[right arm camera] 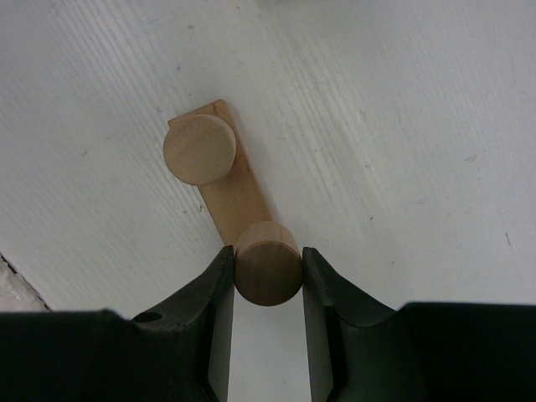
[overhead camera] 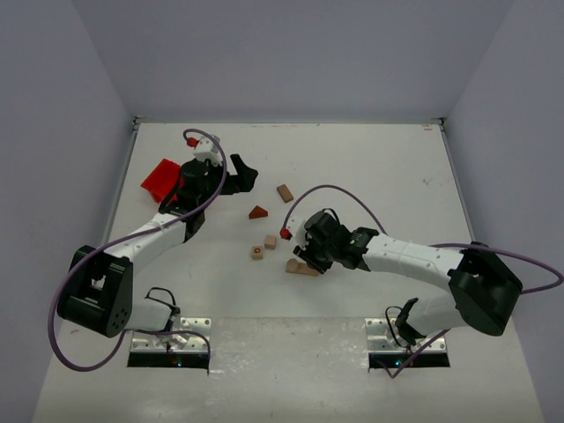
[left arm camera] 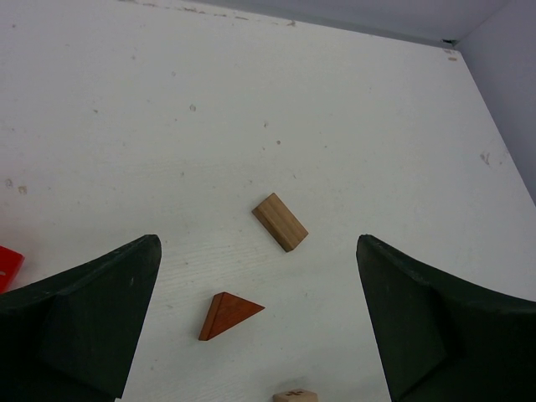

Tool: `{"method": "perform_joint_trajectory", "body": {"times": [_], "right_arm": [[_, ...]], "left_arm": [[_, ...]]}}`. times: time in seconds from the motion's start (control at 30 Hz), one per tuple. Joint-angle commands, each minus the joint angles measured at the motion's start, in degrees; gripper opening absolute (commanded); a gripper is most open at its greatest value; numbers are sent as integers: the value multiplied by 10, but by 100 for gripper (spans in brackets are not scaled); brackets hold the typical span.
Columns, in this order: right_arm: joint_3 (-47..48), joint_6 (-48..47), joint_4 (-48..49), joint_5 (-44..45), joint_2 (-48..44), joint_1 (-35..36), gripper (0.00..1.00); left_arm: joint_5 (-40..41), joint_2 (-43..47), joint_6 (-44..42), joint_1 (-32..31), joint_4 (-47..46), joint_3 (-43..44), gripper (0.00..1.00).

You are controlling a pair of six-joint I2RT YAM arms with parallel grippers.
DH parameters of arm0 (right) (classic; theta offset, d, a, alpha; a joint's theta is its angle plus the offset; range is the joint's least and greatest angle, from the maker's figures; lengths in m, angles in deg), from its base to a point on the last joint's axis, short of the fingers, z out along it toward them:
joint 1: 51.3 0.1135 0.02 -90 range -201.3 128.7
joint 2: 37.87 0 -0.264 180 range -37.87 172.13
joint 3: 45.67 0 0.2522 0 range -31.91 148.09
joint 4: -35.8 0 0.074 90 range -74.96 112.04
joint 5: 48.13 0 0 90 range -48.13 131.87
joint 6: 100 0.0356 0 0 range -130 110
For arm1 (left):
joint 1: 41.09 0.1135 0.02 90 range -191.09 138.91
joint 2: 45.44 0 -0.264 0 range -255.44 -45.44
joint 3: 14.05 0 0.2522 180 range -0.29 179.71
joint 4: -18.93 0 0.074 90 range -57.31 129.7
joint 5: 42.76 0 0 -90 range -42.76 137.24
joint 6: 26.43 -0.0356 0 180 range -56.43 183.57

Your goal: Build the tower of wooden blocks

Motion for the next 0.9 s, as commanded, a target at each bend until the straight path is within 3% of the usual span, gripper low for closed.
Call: {"method": "perform_joint_trajectory", "body": {"times": [0.0, 0.87], "right_arm": [[9, 11, -8, -4, 13, 2, 19], [-16, 17, 50, -23, 11, 2, 24]], "left_arm": [[-2, 14, 4, 8, -21, -1, 100], [-26, 14, 3, 8, -28, -3, 100]]}}
